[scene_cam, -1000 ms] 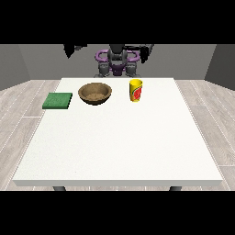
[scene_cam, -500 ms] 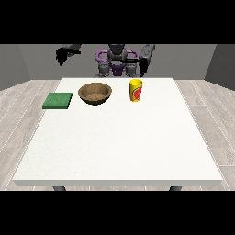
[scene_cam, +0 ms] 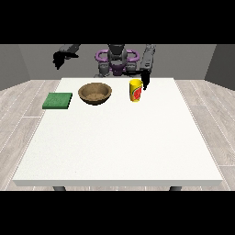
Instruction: Pick the cup and pour the ball into the bowl, then pick the bowl and place it on the pad
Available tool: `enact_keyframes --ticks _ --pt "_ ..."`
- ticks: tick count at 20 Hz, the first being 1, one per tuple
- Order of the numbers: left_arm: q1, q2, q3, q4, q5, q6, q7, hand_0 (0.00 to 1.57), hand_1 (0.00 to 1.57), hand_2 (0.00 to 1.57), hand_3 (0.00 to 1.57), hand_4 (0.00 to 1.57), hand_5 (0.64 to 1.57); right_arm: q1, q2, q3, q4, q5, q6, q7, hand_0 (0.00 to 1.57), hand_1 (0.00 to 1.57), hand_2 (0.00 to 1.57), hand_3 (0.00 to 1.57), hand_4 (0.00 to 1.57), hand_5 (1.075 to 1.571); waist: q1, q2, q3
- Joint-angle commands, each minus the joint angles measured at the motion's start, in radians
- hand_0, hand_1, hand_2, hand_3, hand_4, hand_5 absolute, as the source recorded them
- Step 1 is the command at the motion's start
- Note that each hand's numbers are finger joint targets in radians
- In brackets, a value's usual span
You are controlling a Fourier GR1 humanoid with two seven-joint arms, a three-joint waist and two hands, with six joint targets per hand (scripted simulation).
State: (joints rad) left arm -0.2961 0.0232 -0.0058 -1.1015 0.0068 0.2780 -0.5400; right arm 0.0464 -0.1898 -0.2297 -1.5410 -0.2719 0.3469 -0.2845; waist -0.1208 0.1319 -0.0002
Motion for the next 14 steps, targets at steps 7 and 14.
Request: enact_keyframes --ticks 7,14 --pt "-0.102 -0.022 0.055 0.290 -0.017 0.125 -0.198 0.85 0.85 0.00 0.00 0.25 1.455 -0.077 -0.076 -0.058 0.063 -0.060 0.102 -0.042 0.00 0.00 0.00 0.00 0.27 1.569 -0.071 0.106 -0.0004" --pt "-0.105 -0.005 0.070 0.388 -0.097 0.231 -0.248 1.31 1.31 1.57 1.57 1.21 1.550 -0.031 -0.153 -0.143 0.113 -0.136 0.188 -0.026 0.00 0.00 0.00 0.00 0.31 1.569 -0.080 0.057 0.0001"
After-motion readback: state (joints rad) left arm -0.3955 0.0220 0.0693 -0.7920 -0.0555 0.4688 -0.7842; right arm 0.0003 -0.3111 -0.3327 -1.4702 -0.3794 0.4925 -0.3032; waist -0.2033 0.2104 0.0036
